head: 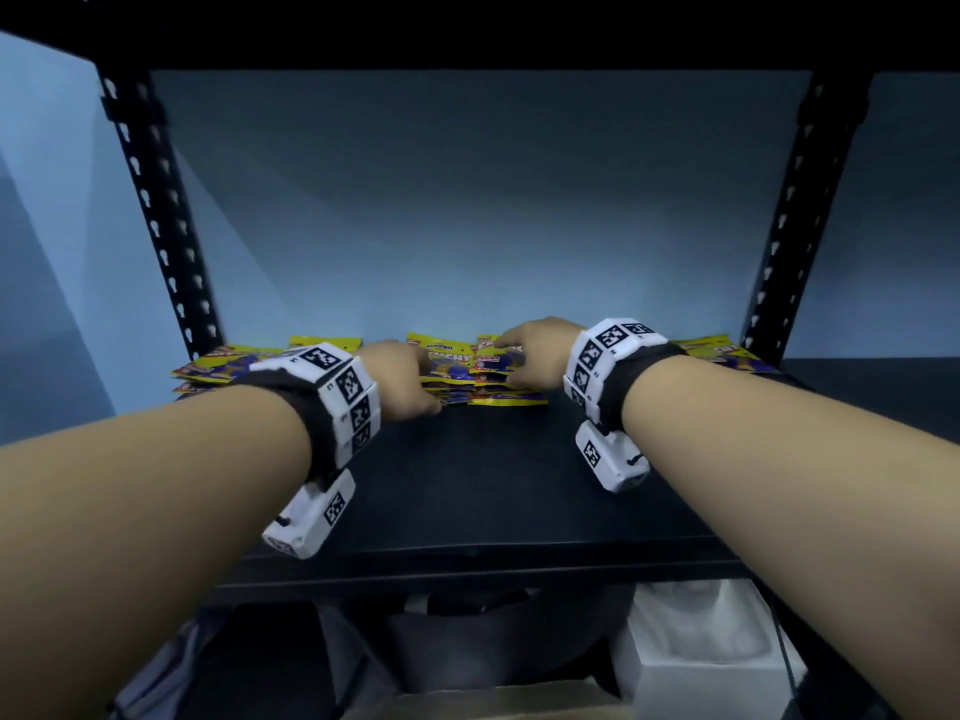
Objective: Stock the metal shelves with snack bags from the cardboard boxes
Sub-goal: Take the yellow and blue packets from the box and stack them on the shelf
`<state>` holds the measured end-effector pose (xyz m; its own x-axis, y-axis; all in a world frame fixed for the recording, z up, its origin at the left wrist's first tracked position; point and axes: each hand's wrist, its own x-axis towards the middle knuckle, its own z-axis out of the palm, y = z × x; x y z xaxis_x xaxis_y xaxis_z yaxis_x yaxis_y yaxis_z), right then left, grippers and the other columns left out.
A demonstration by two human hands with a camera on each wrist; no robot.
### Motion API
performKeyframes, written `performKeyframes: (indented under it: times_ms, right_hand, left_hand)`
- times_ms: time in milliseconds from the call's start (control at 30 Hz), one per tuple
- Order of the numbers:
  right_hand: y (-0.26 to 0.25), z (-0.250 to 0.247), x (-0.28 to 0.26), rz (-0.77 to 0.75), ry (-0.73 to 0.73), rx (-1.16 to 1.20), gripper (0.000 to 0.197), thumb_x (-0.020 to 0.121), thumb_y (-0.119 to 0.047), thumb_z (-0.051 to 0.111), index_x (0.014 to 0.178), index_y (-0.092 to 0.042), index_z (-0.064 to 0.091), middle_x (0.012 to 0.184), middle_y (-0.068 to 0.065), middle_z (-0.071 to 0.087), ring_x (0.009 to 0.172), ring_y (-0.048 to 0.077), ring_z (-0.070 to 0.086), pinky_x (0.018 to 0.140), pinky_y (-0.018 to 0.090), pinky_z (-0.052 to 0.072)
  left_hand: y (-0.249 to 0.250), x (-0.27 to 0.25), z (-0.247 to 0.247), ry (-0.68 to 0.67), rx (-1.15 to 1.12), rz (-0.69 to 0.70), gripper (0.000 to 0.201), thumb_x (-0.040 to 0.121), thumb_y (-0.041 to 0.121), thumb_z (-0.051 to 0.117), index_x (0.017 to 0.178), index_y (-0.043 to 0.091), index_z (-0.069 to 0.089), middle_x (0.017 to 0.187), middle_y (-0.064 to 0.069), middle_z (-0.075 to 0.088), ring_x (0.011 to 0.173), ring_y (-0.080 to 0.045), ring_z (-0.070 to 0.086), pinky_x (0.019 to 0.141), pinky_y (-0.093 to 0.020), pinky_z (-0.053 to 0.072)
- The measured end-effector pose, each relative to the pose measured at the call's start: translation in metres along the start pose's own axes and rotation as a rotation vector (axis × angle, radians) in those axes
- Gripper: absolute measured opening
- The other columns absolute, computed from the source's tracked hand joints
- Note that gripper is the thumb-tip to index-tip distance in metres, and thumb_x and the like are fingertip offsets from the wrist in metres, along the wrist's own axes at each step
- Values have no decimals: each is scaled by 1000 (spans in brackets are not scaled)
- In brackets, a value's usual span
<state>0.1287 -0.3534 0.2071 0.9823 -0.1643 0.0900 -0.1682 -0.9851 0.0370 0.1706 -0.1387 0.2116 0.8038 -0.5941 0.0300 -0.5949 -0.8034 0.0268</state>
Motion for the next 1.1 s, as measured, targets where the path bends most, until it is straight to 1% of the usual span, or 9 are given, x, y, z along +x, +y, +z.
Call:
performKeyframes:
  times_ms: [133,267,433,567,733,833,967,1033,1100]
  right_hand:
    - [-10,10,25,-16,-77,-1,78,95,-51,64,162,-31,29,164,-1,37,146,26,41,115,32,35]
    - [-7,13,38,-34,-197,-2,83,93,-63,63,162,-30,30,166,-4,32,150,22,35,120,34,29]
    - [-4,15,41,-68,-186,87,79,90,-54,72,158,-30,39,158,-7,45,143,17,44,116,30,33]
    - [-3,16,40,-44,-177,143,79,90,-52,73,158,-30,38,159,-6,44,144,16,43,115,27,30]
    - [-10,13,35,-1,-205,149,79,90,-48,73,159,-30,37,162,-6,39,147,18,39,117,29,30]
    - [-11,6,28,29,-189,143,76,89,-38,73,157,-34,40,161,-5,41,146,19,41,113,28,33]
    - [-13,-12,-4,54,-105,163,70,85,-34,72,150,-43,48,156,-6,46,137,20,49,103,26,40]
    - [-16,-20,-27,48,-73,143,58,85,-34,71,141,-38,59,141,-4,59,117,20,59,90,24,45]
    - [-22,-26,-55,51,-45,146,44,84,-32,71,128,-33,68,119,-4,68,100,20,61,84,26,49]
  left_hand:
    - [-11,29,7,-24,30,71,77,95,51,64,160,35,27,161,-5,37,142,-27,44,111,-32,40]
    - [-10,54,29,-62,24,109,78,92,55,64,159,42,26,166,-2,29,150,-25,34,118,-32,33]
    - [-16,71,48,-74,57,83,78,93,61,59,160,42,23,168,-6,23,150,-36,30,120,-39,30]
    - [-18,72,48,-90,18,78,82,94,60,60,162,42,18,171,-4,12,153,-33,25,122,-36,26]
    - [-13,64,43,-137,12,52,85,96,57,60,163,39,12,172,-8,3,154,-32,24,123,-37,27]
    - [-12,51,31,-107,2,53,85,94,53,64,162,37,16,170,-12,15,149,-32,35,117,-35,34]
    - [-21,21,12,-63,-41,51,80,93,50,67,160,25,31,158,-4,44,140,-24,47,106,-26,38]
    - [-23,0,2,-44,-39,51,75,93,51,67,156,23,38,148,-4,55,134,-24,53,102,-26,41]
    - [-22,-25,-6,-12,-41,61,61,92,51,68,143,22,53,134,-3,63,122,-24,60,93,-27,45]
